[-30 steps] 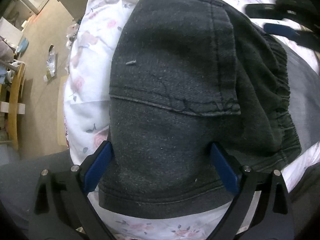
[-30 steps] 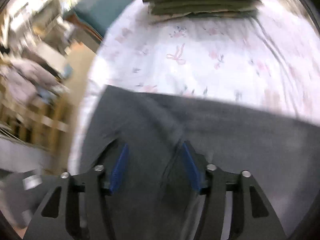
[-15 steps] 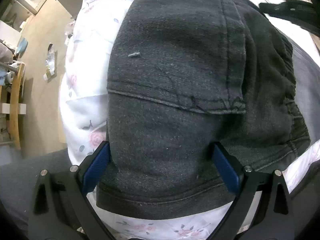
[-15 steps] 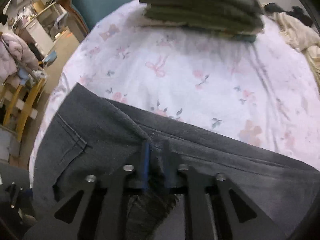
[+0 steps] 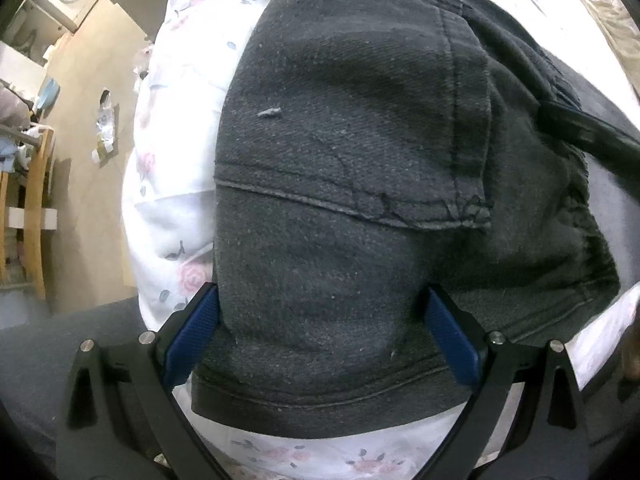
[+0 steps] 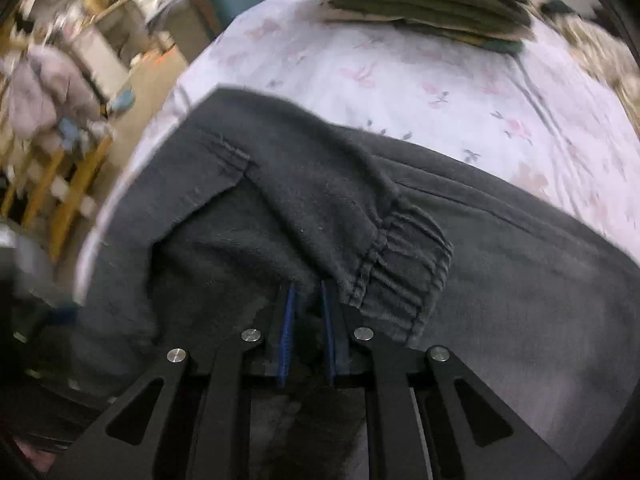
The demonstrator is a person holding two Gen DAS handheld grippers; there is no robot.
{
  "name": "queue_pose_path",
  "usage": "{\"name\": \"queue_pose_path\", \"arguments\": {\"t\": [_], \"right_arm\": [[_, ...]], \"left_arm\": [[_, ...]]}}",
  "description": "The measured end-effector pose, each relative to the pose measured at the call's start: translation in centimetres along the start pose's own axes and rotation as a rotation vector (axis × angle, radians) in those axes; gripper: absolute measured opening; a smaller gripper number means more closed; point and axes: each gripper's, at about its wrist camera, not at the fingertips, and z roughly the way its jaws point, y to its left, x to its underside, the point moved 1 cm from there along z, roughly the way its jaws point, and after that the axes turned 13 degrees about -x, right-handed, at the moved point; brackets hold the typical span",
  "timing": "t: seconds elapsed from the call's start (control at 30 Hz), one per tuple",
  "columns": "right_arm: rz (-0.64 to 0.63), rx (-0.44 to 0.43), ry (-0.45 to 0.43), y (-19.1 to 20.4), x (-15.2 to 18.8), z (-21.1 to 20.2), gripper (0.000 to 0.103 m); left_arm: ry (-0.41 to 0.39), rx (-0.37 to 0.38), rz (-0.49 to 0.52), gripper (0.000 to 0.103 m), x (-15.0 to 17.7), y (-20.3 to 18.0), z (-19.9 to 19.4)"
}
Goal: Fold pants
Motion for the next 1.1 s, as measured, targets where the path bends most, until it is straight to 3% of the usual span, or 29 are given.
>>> {"name": "queue_pose_path", "arguments": {"t": [0.03, 0.1, 0.13, 0.17, 0.23, 0.3, 0.4, 0.47, 0.57, 0.7, 0.83, 0.97, 1.03, 1.1], "right_arm": [[0.028, -0.021, -0.037, -0.1, 0.5, -1.7, 0.022], [0.095, -0.064, -0.118, -0.9, 1.8, -5.1, 0.045], [0.144, -0.095, -0.157, -1.5, 2.8, -6.8, 0.074], [0.233, -0.144, -0.220, -2.7, 4.7, -9.0, 0.091], [0.395, -0.215, -0.276, -4.9, 8.2, -10.9, 0.093], [0.566, -0.277, -0.295, -6.7, 11.4, -11.1, 0.093], [0.777, -0.353, -0.295, -7.9, 16.6, -10.0, 0.093], [0.838, -0.371, -0.264, -8.0, 18.5, -8.1, 0.093], [0.903, -0.379, -0.241, -8.9, 18.8, -5.8, 0.093], [0.929, -0.245, -0.375, -13.0, 18.4, -8.0, 0.093], [1.033, -0.128, -0.577, -19.1, 19.8, -13.1, 0.091], [1.197, -0.020, -0.819, -25.9, 22.2, -19.0, 0.087], [1.225, 0.022, -0.888, -28.3, 22.4, -21.2, 0.087], [1.215, 0.116, -0.944, -30.5, 22.4, -23.9, 0.088]], "left_arm": [[-0.008, 0.012, -0.007, 0.098, 0.0, 0.3, -0.4], [-0.057, 0.021, 0.000, 0.098, 0.4, 0.6, -1.8], [-0.090, 0.003, 0.013, 0.098, 0.8, 0.4, -2.5], [-0.110, -0.005, 0.017, 0.098, 1.1, 0.3, -3.0], [-0.159, -0.004, 0.001, 0.098, 1.7, 0.1, -4.3], [-0.258, -0.004, -0.032, 0.098, 2.2, 0.2, -6.4], [-0.359, 0.100, -0.054, 0.098, 2.1, -0.8, -8.7], [-0.367, 0.140, -0.025, 0.098, 1.6, -2.5, -8.5], [-0.292, 0.149, 0.003, 0.098, 0.5, -5.3, -6.3], [-0.191, 0.163, -0.035, 0.099, 0.0, -6.5, -2.7], [-0.163, 0.215, -0.076, 0.098, -0.1, -5.7, -2.7], [-0.160, 0.204, -0.072, 0.099, -0.1, -5.7, -2.5], [-0.160, 0.196, -0.073, 0.100, -0.1, -6.0, -2.6], [-0.157, 0.194, -0.073, 0.100, -0.2, -6.0, -2.7]]}}
